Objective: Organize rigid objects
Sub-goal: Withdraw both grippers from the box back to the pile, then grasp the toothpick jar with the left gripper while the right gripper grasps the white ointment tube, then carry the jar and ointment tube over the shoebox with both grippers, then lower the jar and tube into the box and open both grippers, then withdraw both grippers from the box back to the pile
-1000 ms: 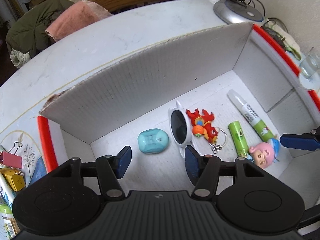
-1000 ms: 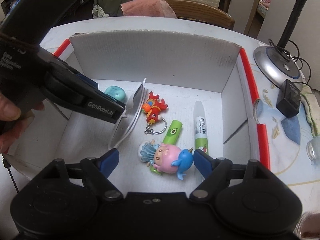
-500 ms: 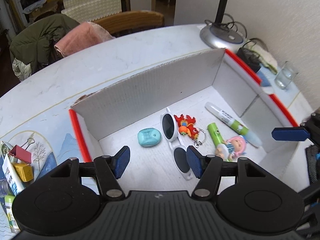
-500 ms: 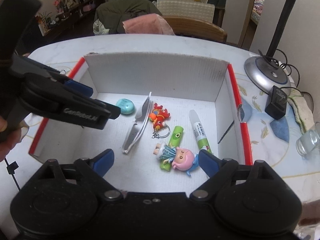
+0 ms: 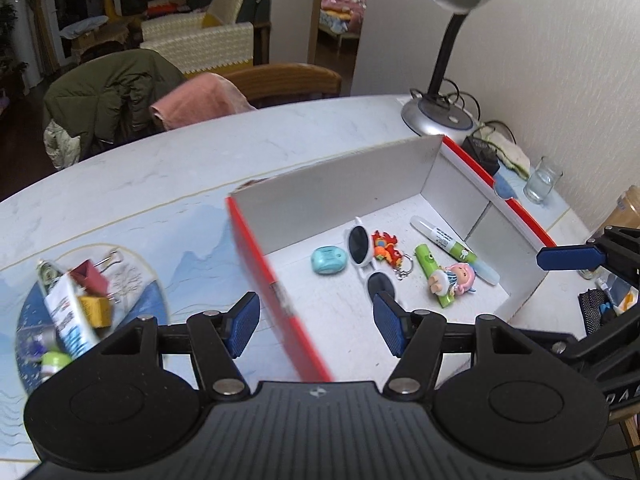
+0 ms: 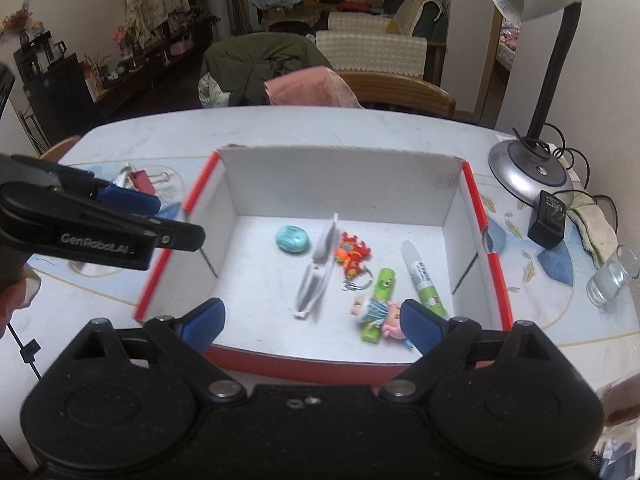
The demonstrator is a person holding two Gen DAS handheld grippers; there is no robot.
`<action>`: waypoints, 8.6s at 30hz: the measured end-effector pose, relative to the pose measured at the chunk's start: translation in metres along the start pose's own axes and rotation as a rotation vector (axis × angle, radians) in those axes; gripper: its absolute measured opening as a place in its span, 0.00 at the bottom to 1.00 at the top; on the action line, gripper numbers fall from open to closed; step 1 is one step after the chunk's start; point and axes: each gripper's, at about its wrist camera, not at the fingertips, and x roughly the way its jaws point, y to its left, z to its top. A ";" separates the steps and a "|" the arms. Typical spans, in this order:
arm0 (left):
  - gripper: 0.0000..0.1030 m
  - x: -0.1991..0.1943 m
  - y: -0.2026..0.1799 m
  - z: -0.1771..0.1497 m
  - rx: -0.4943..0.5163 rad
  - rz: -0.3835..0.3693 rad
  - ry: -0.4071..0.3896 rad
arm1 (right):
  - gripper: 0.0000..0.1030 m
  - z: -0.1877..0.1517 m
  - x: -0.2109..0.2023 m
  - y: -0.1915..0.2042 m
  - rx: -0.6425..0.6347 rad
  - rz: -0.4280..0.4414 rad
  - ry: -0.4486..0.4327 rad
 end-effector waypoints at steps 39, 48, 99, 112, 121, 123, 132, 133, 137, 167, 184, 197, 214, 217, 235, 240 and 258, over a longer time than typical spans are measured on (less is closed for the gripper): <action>1.00 -0.099 0.214 -0.134 -0.169 0.044 -0.170 | 0.99 0.016 0.025 0.216 -0.023 0.118 -0.050; 1.00 -0.065 0.238 -0.145 -0.175 0.102 -0.150 | 0.99 0.038 0.064 0.237 -0.022 0.108 -0.029; 0.53 0.034 0.239 -0.145 -0.122 0.179 -0.096 | 0.34 0.076 0.228 0.279 -0.147 0.106 0.214; 0.41 0.014 0.229 -0.151 -0.123 0.138 -0.083 | 0.33 0.065 0.182 0.265 -0.069 0.117 0.174; 0.41 -0.021 0.204 -0.144 -0.097 0.092 -0.109 | 0.33 0.053 0.130 0.251 -0.022 0.131 0.148; 0.41 -0.031 0.196 -0.142 -0.090 0.077 -0.118 | 0.33 0.050 0.117 0.247 -0.014 0.128 0.142; 0.41 -0.068 0.163 -0.122 -0.080 0.035 -0.162 | 0.33 0.042 0.063 0.216 0.034 0.126 0.100; 0.41 -0.071 0.159 -0.120 -0.078 0.032 -0.167 | 0.33 0.041 0.058 0.212 0.040 0.126 0.094; 0.41 -0.077 0.138 -0.110 -0.058 0.019 -0.181 | 0.33 0.038 0.040 0.192 0.058 0.120 0.074; 0.41 0.025 -0.039 -0.021 0.086 0.010 -0.073 | 0.33 0.013 0.014 -0.050 0.201 -0.042 0.041; 0.41 0.119 -0.073 0.011 0.112 0.183 0.133 | 0.33 0.021 0.091 -0.085 0.134 -0.042 0.184; 0.41 0.155 -0.076 0.016 0.134 0.248 0.302 | 0.33 0.029 0.115 -0.084 0.091 -0.036 0.240; 0.49 0.158 -0.075 0.018 0.128 0.201 0.377 | 0.42 0.026 0.111 -0.090 0.101 -0.032 0.240; 0.49 0.152 -0.077 0.018 0.137 0.202 0.361 | 0.45 0.026 0.105 -0.088 0.101 -0.034 0.229; 0.66 0.073 -0.067 0.014 0.092 0.129 0.152 | 0.71 0.029 0.043 -0.063 0.113 -0.012 0.110; 0.66 0.048 -0.058 0.009 0.085 0.099 0.106 | 0.74 0.029 0.026 -0.049 0.108 0.002 0.078; 0.75 -0.043 0.011 -0.029 0.037 0.005 -0.077 | 0.97 0.025 -0.028 0.024 0.130 0.034 -0.049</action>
